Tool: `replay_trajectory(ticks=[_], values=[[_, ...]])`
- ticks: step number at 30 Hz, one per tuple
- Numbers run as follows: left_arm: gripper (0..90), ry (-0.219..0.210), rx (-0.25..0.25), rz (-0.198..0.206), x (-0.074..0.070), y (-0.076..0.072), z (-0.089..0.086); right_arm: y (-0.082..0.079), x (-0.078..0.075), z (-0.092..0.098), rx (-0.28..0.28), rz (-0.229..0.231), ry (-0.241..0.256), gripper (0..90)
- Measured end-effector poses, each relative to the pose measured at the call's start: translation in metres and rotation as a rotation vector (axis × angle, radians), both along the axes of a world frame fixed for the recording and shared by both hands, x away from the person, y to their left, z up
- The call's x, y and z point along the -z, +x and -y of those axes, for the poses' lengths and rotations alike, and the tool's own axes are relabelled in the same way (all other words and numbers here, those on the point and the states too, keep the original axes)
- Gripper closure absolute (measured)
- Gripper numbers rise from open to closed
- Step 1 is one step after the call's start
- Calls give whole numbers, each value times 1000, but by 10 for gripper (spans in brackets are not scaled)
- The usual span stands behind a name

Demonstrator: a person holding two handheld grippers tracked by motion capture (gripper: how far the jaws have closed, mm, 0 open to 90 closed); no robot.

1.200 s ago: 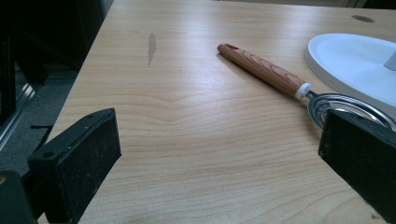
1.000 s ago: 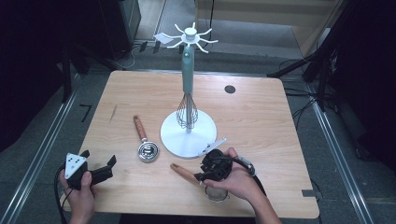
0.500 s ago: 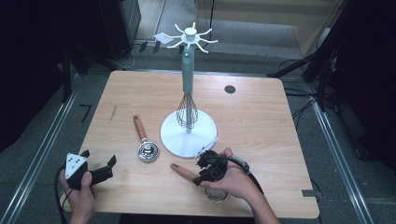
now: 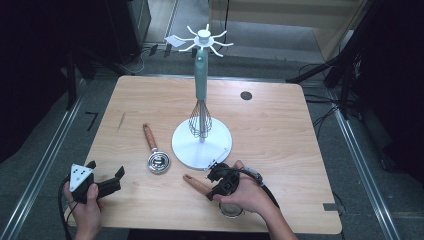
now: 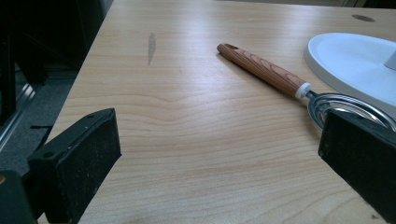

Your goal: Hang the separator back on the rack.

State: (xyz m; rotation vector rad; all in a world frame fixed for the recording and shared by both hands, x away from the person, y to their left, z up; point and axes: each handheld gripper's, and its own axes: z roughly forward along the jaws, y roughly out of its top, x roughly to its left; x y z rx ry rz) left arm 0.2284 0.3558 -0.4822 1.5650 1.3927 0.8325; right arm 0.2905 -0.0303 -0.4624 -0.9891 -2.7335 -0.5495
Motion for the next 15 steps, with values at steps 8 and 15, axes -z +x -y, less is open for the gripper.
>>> replay_trajectory(ticks=[8,15], values=[[0,-3,0,-1,0,0,0,1,-5,6,17,21,42,703],[0,-2,2,-2,0,0,0,5,-12,17,64,67,95,703]])
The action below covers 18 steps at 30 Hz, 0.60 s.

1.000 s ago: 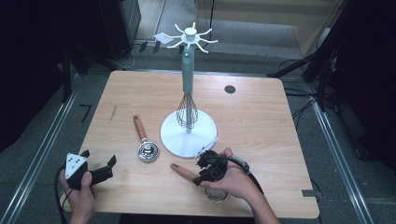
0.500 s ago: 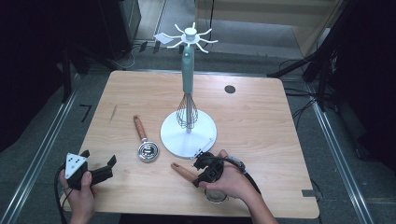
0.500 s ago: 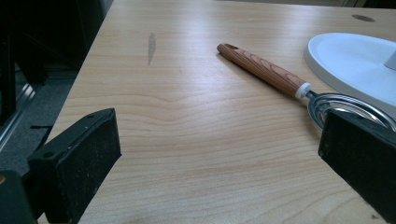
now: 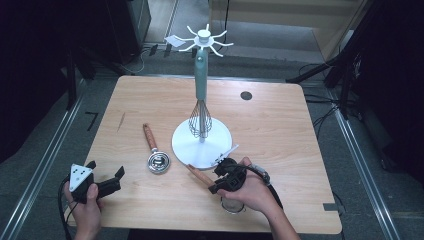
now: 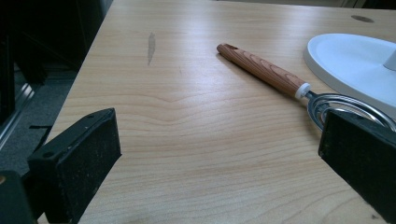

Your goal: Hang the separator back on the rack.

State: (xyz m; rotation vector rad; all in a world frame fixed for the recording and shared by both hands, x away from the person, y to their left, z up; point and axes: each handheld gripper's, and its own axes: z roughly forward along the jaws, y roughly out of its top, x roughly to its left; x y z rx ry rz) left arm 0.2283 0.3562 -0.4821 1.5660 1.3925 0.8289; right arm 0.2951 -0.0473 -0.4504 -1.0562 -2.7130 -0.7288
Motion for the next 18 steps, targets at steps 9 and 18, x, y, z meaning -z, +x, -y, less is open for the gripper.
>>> replay_trajectory(ticks=[9,18], values=[[0,0,0,0,0,0,0,6,-7,14,83,57,36,704],[0,0,0,0,0,0,0,12,-11,28,165,97,64,704]])
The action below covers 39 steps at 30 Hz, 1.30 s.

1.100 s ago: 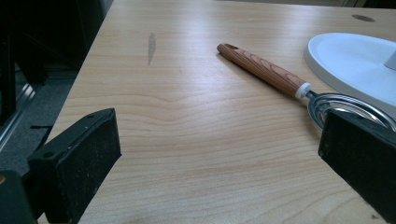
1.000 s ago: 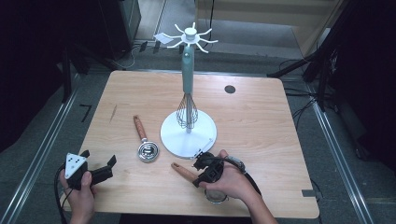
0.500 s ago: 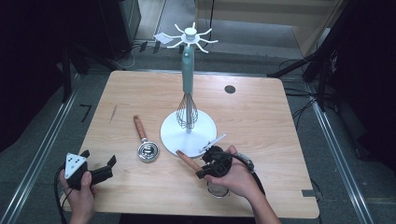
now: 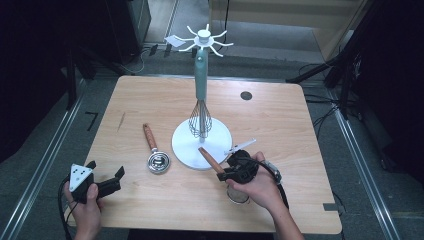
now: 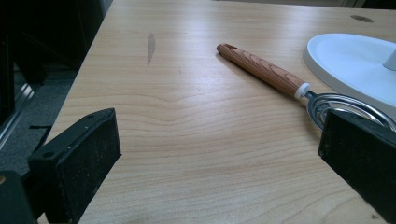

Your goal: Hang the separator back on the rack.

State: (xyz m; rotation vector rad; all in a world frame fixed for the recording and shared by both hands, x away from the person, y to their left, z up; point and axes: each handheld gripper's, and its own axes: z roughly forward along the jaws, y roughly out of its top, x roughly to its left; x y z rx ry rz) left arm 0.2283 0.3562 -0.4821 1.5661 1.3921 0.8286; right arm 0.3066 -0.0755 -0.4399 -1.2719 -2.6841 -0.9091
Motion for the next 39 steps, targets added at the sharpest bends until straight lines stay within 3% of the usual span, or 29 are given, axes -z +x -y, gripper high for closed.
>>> replay_trajectory(ticks=[17,30,39], values=[[0,-1,-2,1,0,0,0,7,-6,23,107,72,57,704],[0,-4,-6,3,0,0,0,8,-13,35,173,154,83,703],[0,-3,-6,2,0,0,0,8,-18,43,222,214,130,703]])
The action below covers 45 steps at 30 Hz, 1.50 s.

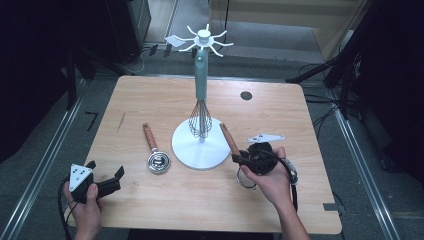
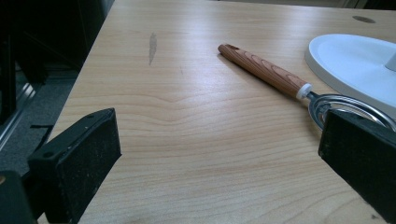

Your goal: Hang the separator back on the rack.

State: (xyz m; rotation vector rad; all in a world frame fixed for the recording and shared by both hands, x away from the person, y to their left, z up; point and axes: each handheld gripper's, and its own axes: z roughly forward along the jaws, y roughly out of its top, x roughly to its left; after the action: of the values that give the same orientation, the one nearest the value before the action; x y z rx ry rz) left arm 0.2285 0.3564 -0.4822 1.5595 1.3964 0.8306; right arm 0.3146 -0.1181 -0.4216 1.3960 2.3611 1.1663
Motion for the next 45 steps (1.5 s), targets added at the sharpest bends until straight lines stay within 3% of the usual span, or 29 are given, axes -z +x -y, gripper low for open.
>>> replay_trajectory(ticks=[14,28,45], values=[[0,0,-1,0,0,0,0,-5,-13,8,59,131,33,703],[0,0,-3,-1,0,0,0,-14,-24,8,49,300,68,703],[0,0,-7,2,0,0,0,-31,-51,4,39,420,179,703]])
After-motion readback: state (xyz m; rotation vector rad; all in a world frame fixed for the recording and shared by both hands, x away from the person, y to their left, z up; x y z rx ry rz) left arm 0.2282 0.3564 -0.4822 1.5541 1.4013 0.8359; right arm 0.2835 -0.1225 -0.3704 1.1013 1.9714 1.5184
